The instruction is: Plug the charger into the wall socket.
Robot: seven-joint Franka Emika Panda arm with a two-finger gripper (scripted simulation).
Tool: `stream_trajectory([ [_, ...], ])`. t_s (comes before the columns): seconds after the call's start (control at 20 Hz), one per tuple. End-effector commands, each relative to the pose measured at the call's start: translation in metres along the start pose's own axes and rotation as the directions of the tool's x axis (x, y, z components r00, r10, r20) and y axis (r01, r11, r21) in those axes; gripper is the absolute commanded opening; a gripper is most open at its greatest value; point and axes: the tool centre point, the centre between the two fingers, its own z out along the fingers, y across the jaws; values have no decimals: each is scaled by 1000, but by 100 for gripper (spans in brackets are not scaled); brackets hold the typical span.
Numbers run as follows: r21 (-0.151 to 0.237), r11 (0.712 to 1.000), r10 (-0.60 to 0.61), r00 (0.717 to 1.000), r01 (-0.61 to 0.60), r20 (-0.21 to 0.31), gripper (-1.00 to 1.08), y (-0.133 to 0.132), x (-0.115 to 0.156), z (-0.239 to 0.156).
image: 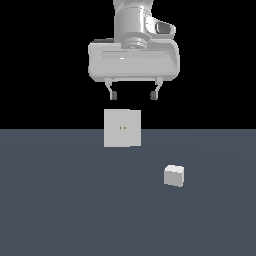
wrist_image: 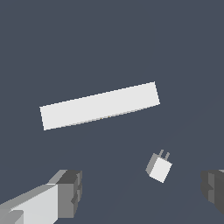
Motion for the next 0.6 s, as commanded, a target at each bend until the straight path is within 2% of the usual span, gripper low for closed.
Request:
stream_trajectory([
  [0.0, -4, 1000, 19, 1000, -19, -14, 100, 4, -3, 4],
  [0.55, -22, 987, 155, 981, -158, -120, 100, 27, -23, 35],
])
